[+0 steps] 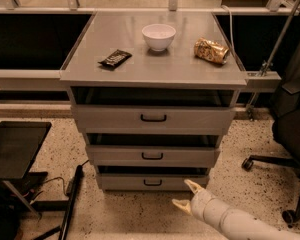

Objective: Open middle drawer

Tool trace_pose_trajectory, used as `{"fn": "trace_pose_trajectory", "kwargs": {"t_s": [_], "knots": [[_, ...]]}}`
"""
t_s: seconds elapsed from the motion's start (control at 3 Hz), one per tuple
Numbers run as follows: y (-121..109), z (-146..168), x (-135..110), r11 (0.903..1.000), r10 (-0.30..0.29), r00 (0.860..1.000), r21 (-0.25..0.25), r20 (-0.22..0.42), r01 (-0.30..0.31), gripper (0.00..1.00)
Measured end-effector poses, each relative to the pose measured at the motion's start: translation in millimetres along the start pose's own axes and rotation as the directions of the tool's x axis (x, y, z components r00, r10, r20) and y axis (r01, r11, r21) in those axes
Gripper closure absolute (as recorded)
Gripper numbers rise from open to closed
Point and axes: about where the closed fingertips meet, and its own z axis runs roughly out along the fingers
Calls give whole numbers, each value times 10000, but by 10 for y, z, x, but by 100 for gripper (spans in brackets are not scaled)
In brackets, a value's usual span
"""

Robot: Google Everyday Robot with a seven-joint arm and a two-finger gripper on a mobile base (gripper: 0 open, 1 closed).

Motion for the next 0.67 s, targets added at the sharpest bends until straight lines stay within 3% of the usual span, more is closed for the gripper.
{"fn": "trace_pose_trajectory", "kwargs": {"t_s": [0.33,0.67], "knots": [[0,0,0,10000,0,10000,0,0,0,0],[0,0,0,10000,0,10000,0,0,0,0]]}}
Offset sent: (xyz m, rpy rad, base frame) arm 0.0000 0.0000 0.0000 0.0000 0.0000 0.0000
